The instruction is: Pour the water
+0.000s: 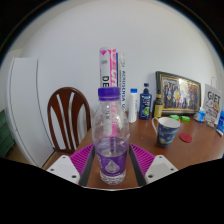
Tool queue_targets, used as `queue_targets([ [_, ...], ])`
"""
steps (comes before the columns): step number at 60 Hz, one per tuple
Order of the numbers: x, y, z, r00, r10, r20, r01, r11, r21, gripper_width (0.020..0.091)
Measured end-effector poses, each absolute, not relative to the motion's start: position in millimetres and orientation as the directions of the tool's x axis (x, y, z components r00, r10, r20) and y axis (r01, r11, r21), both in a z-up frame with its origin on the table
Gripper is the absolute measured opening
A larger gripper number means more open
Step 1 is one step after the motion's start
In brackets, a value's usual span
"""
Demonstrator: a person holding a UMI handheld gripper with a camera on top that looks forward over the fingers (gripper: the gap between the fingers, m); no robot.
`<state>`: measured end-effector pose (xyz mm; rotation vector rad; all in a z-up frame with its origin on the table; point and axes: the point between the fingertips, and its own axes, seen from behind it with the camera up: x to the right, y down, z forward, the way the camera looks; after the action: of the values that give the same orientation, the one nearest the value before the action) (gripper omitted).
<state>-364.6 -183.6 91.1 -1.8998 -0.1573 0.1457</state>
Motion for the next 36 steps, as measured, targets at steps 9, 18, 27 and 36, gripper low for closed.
queue_targets([
  [9, -365, -171, 85, 0.988, 0.154, 0.0, 0.043, -0.276, -0.96, 0.0488],
  [18, -366, -169, 86, 0.989, 0.149, -0.021, 0.02, -0.268, -0.963, 0.0363],
  [27, -371, -169, 103, 0.98, 0.167, -0.105, -0.053, -0.287, -0.956, 0.0327],
  [36, -377, -156, 152, 0.914, 0.185, -0.362, -0.297, -0.302, -0.906, 0.0326],
])
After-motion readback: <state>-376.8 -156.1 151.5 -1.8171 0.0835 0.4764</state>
